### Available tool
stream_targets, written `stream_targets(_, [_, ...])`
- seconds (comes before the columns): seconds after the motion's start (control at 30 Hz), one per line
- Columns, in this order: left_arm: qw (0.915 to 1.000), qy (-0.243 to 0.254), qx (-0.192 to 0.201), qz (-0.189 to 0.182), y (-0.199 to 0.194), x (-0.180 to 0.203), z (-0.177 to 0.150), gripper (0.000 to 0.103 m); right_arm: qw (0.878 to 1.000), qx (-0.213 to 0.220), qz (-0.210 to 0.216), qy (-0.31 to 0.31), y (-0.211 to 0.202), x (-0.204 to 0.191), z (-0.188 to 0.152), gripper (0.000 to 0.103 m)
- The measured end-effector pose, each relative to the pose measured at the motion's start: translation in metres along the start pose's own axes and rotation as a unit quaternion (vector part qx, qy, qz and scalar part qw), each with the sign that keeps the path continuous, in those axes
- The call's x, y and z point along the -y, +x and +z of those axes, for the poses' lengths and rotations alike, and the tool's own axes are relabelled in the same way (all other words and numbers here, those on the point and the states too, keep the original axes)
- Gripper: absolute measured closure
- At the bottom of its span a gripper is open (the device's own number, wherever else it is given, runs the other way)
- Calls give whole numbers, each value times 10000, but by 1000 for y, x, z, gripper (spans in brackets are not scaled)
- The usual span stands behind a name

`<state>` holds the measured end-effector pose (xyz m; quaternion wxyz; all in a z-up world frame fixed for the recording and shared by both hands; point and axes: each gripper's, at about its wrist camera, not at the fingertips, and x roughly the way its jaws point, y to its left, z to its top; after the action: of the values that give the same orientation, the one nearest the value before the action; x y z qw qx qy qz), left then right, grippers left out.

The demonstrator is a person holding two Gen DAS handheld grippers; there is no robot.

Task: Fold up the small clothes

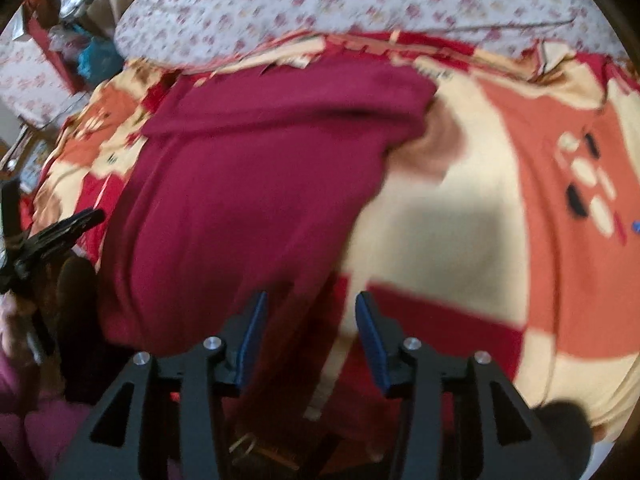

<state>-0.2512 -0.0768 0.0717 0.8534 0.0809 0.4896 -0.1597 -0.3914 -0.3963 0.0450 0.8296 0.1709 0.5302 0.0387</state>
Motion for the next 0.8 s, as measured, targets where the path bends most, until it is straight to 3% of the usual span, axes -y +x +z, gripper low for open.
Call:
stream_targets(0.33, [9975,-275,-621,-176,15,-12,-48,80,9981,-442,437,-29,26,-23,-34,49])
stream_targets(0.43, [9976,-251,-619,-154,17,-11,-53,80,9965,-557,624,11,33,-32,-36,47])
stream_targets(0.53, [9977,-201,-620,-160,16,-10,-55,80,9966,-674,424,-226,42,-40,-41,47])
stream_targets(0.6, [9974,-216,-655,-206,15,-12,-57,80,9957,-780,124,-492,48,-45,-46,52])
stream_targets(0.67, [9970,-252,-690,-239,14,-14,-59,80,9938,-770,-190,-782,48,-50,-51,67])
stream_targets(0.8, [9965,-266,-760,-234,14,-14,-63,80,9919,-688,-437,-973,44,-52,-52,75])
